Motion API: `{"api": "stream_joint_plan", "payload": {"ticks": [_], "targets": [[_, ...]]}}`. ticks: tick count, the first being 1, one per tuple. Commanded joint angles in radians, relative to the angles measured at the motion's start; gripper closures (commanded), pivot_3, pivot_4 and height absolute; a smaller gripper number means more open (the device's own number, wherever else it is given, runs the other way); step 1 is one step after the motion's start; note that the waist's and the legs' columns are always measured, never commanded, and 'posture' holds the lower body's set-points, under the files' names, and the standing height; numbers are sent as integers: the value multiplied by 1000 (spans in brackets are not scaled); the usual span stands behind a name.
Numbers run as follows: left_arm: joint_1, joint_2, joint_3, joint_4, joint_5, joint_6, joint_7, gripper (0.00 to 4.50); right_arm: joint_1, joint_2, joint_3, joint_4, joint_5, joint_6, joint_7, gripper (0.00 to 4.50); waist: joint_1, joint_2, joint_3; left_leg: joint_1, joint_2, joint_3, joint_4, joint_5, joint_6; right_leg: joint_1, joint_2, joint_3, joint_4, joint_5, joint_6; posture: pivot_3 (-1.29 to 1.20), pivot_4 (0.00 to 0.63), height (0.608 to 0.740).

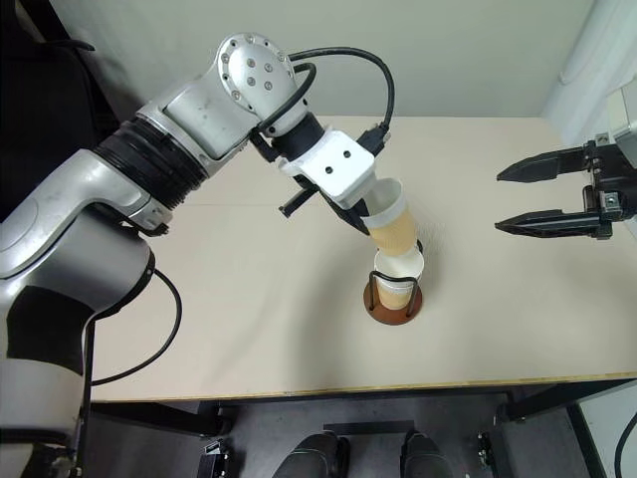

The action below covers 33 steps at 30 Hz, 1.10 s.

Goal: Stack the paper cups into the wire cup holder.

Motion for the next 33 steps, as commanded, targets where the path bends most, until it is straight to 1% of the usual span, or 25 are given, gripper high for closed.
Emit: {"api": "stream_joint_plan", "payload": {"ticks": [1,14,20,33], "targets": [[-33,-3,23,0,-11,-15,-28,4460,-26,-28,-30,-19,14,5,8,1391,0,0,0,0,0,0,0,0,0,0,0,1,0,0,0,0,150,740],[-28,-33,26,38,44,-75,-28,4460,-25,-43,-34,-19,15,18,14,1391,0,0,0,0,0,0,0,0,1,0,0,0,0,0,0,0,150,740],[-21,-32,20,19,36,-69,-28,4460,-22,-44,-34,-21,15,20,14,1391,0,0,0,0,0,0,0,-1,1,0,0,0,0,0,1,0,150,740],[-27,16,-47,-52,-2,-68,-28,4460,-25,-52,-30,-14,13,22,24,1391,1,0,0,0,0,0,0,-1,2,0,0,0,0,0,1,0,150,740]]}}
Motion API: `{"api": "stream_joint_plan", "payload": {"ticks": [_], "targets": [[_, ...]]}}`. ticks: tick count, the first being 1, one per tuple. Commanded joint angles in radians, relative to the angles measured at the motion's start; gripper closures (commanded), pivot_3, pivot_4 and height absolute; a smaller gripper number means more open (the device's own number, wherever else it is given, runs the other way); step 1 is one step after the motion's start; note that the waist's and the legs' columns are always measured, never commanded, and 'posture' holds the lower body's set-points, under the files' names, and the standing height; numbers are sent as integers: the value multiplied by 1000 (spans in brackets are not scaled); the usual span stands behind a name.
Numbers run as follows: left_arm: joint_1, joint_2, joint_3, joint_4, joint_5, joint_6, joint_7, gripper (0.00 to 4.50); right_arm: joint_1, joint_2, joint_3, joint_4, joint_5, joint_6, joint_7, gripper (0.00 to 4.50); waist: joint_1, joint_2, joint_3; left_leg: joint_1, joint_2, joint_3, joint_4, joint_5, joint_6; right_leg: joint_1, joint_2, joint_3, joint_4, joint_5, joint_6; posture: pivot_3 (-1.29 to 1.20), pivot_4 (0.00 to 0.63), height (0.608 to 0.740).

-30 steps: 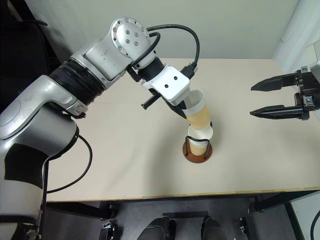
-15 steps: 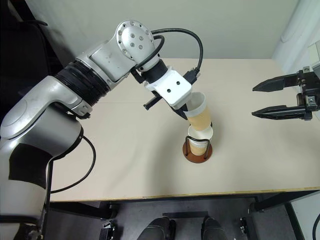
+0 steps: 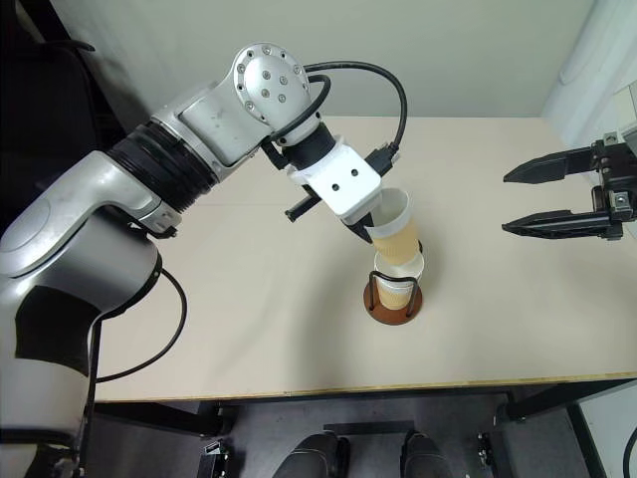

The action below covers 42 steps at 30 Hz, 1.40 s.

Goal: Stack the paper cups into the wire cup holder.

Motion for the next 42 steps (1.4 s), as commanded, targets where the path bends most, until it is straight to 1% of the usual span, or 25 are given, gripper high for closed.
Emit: {"api": "stream_joint_plan", "payload": {"ticks": [1,14,20,22,25,26,35,36,39,42], "targets": [[-27,15,-7,-18,-20,-10,-28,4460,-23,-27,-29,-14,12,0,6,1391,0,0,0,0,0,0,0,0,0,0,0,0,0,0,0,0,150,740],[-24,-30,-15,35,1,-47,-28,4460,-14,-26,-34,-15,10,-2,0,1391,1,0,0,0,0,0,1,0,1,1,0,0,0,0,0,0,150,740],[-22,-33,-25,47,10,-61,-28,4460,-4,-27,-41,-19,11,-2,-5,1391,1,0,0,0,0,0,1,-1,1,1,0,0,0,1,1,0,150,740],[-17,-45,-5,61,28,-65,-28,4460,1,-28,-43,-22,12,-1,-7,1391,2,0,0,0,0,0,1,-1,1,1,0,-1,0,1,1,0,150,740],[-17,-49,-4,68,43,-81,-28,3853,4,-28,-43,-25,12,0,-10,1391,2,0,0,0,-1,0,1,-1,1,1,0,0,0,1,1,0,150,740],[-17,-48,-5,65,43,-81,-28,3551,6,-29,-43,-26,12,0,-10,1391,2,0,0,0,0,0,1,-1,1,1,0,0,0,1,1,0,150,740],[-8,-74,38,74,55,-91,-28,305,9,-31,-43,-27,8,-3,-12,1391,2,0,0,0,0,0,1,-1,1,1,0,0,0,1,1,0,150,740],[-7,-82,52,82,60,-89,-28,23,9,-32,-43,-27,7,-4,-12,1391,2,0,0,0,0,0,1,-1,1,1,0,0,0,1,1,0,150,740],[-1,-114,122,117,73,-59,-28,23,5,-30,-39,-27,6,-3,-16,1391,3,0,0,0,-1,0,1,-1,1,1,0,0,0,1,1,0,150,740],[17,-144,279,186,87,19,-23,23,10,-23,-37,-31,0,0,-35,1391,2,0,0,0,-1,0,1,-1,2,1,0,0,-1,1,1,0,150,740]]}}
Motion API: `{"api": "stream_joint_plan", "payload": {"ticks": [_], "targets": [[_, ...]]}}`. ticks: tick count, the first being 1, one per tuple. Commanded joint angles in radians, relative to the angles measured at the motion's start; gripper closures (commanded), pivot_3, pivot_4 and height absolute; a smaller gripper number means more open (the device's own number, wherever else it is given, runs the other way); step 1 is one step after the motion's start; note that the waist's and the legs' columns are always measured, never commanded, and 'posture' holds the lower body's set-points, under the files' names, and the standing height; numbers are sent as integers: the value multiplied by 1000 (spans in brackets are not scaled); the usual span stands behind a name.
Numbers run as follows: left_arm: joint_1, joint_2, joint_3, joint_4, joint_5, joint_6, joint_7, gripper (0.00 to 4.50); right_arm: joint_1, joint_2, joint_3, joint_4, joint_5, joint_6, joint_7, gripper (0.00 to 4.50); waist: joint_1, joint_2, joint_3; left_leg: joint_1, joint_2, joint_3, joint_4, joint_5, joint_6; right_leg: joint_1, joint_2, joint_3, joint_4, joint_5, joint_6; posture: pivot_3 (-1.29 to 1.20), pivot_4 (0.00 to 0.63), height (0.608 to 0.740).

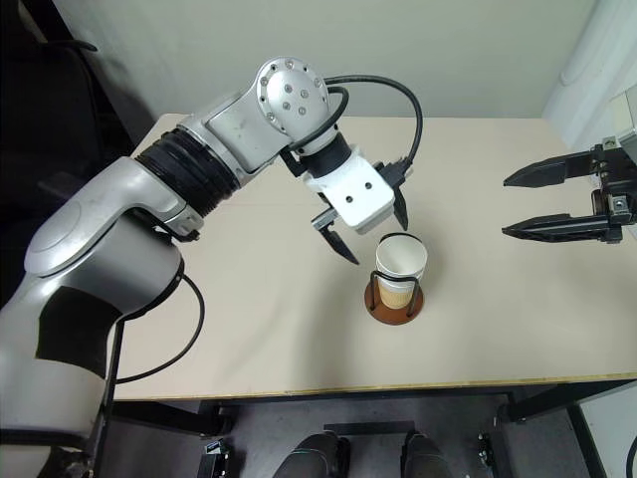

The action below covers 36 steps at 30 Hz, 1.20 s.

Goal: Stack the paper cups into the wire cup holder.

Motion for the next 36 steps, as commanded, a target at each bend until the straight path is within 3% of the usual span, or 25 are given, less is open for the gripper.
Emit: {"api": "stream_joint_plan", "payload": {"ticks": [1,4,7,11,19,24,36], "targets": [[6,-15,178,61,23,70,-24,23,-7,-16,-34,-19,-1,1,-29,1391,-1,0,0,0,0,0,0,0,0,0,0,0,0,0,0,0,150,740],[47,20,290,96,57,97,9,23,5,0,-21,-16,-14,9,-68,1391,-2,1,-1,1,0,0,-1,0,0,0,0,0,0,0,0,0,150,740],[108,97,433,71,17,264,6,23,34,22,-3,-15,-39,45,-143,1391,-12,1,-1,2,1,0,-1,0,0,0,1,1,1,0,0,0,150,740],[274,208,586,-80,-26,496,43,23,64,101,6,-2,-56,51,-227,1391,-19,2,-1,3,2,0,-2,4,-5,-1,2,1,3,1,2,0,150,740],[577,304,795,-396,-84,821,201,23,46,279,51,48,-115,32,-382,1391,-9,2,-1,2,0,0,1,7,-4,0,2,-1,2,4,-2,0,150,740],[681,316,894,-490,-102,904,300,23,41,355,57,105,-152,12,-456,1391,-9,2,-1,3,0,0,0,10,-6,0,2,-1,3,5,-4,0,150,740],[743,342,1052,-438,-82,919,491,23,38,466,61,153,-202,-63,-553,1391,-17,2,-1,5,1,-2,-2,12,-3,-1,2,0,6,8,-9,0,150,740]]}}
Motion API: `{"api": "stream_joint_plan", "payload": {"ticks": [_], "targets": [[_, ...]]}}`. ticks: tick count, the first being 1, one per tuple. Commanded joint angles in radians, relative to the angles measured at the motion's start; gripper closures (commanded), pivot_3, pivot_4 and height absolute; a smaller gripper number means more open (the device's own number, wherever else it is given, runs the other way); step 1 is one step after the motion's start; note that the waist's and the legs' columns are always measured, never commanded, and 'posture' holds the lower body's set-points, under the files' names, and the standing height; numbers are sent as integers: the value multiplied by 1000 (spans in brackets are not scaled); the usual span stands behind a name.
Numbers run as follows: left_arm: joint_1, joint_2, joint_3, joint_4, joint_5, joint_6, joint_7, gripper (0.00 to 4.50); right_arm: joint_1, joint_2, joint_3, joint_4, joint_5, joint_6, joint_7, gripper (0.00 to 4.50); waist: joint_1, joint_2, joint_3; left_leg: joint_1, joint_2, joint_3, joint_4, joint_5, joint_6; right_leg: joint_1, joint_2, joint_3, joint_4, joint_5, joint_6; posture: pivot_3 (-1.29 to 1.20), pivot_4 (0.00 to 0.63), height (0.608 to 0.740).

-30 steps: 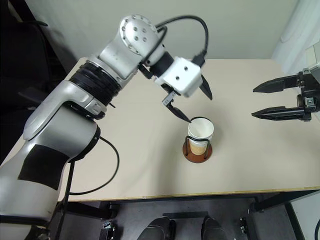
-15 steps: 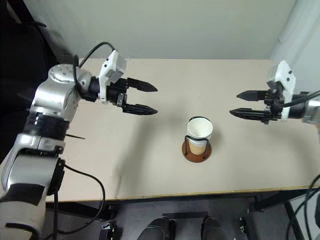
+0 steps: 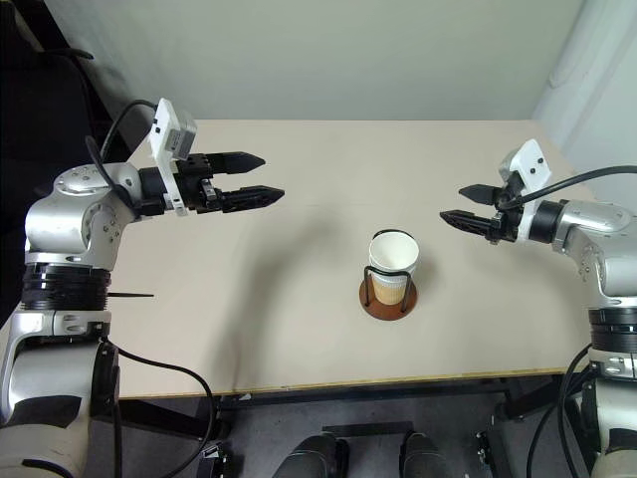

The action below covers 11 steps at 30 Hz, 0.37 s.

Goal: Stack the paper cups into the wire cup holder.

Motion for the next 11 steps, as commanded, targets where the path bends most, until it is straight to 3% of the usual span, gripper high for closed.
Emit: {"api": "stream_joint_plan", "payload": {"ticks": [1,6,11], "targets": [[-16,44,63,8,5,-12,32,23,-33,8,-15,1,-21,-50,-20,1391,-1,0,0,0,0,0,0,0,0,0,0,0,0,0,-1,0,150,740],[5,93,134,22,-15,35,81,23,-52,29,19,55,-76,-108,-22,1391,-4,0,0,0,0,-2,-2,0,-1,-2,2,0,0,2,-3,0,150,740],[45,112,133,38,-20,23,28,23,-2,23,5,-42,-72,-76,-38,1391,-1,0,0,0,0,-3,-7,2,-4,-3,2,0,0,1,-3,0,150,740]]}}
